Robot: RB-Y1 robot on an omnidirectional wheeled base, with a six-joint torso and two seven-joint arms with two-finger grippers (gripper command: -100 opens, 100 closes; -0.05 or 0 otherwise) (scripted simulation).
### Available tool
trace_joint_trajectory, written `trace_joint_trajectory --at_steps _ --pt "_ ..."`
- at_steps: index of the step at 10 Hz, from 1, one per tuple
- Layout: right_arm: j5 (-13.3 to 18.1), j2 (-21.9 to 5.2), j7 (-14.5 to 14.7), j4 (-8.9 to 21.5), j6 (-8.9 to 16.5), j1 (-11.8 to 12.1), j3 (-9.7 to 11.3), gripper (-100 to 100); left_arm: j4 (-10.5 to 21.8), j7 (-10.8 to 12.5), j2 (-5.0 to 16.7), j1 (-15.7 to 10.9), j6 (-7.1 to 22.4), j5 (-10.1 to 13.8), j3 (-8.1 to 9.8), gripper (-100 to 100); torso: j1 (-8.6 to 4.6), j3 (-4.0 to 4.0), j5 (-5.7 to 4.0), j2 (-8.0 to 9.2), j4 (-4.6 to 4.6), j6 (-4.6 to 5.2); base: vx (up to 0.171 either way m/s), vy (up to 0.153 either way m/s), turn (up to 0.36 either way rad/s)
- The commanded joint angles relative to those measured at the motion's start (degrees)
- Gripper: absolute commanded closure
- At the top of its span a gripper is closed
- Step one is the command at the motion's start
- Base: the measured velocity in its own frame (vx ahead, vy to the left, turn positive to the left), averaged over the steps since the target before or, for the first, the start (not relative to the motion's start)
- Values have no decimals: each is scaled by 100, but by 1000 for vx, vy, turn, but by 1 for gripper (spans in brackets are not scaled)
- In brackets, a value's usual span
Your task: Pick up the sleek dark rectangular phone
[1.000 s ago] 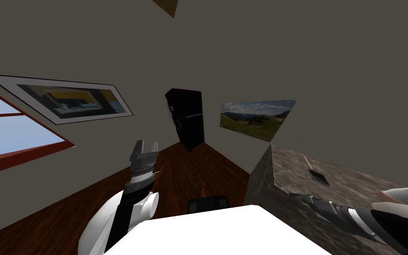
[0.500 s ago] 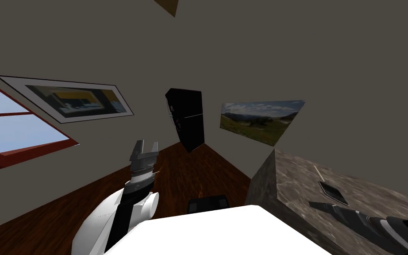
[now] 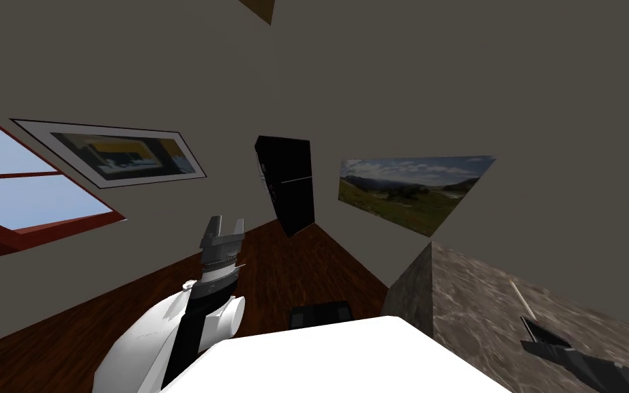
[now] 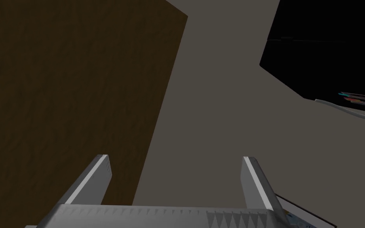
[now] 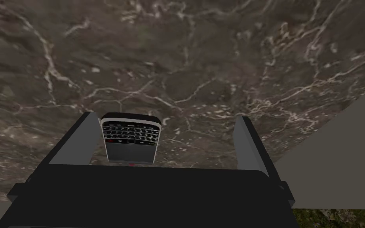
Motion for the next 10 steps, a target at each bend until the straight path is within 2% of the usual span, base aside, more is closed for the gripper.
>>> trace_joint_trajectory --at_steps 1,3,4,5,6,9,10 --pt "-64 96 3 133 85 -71 249 -100 0 0 0 0 0 0 0 0 0 0 0 0 0 0 102 -208 93" --pt "-103 219 18 219 175 -154 442 -100 0 0 0 0 0 0 0 0 7 -3 0 -5 -1 1 148 -168 69" --pt "-10 228 -58 259 131 -135 380 -100 0 0 0 1 0 0 0 0 12 -10 1 -17 -4 0 72 -77 23" --pt "-18 233 -46 262 142 -140 390 0 0 0 -1 0 0 0 -1 0 43 1 7 4 0 1 12 -15 3" --pt "72 423 -43 388 214 -156 331 -100 0 0 -2 -1 0 0 -1 0 68 14 15 25 5 2 18 -12 9" --pt "206 709 -37 576 323 -181 245 -100 0 0 -2 -1 0 0 -2 0 80 21 18 37 9 3 18 -6 6" --pt "126 643 14 515 297 -158 259 -100 0 0 -2 -1 0 0 -2 0 81 21 18 37 9 3 7 -2 0"
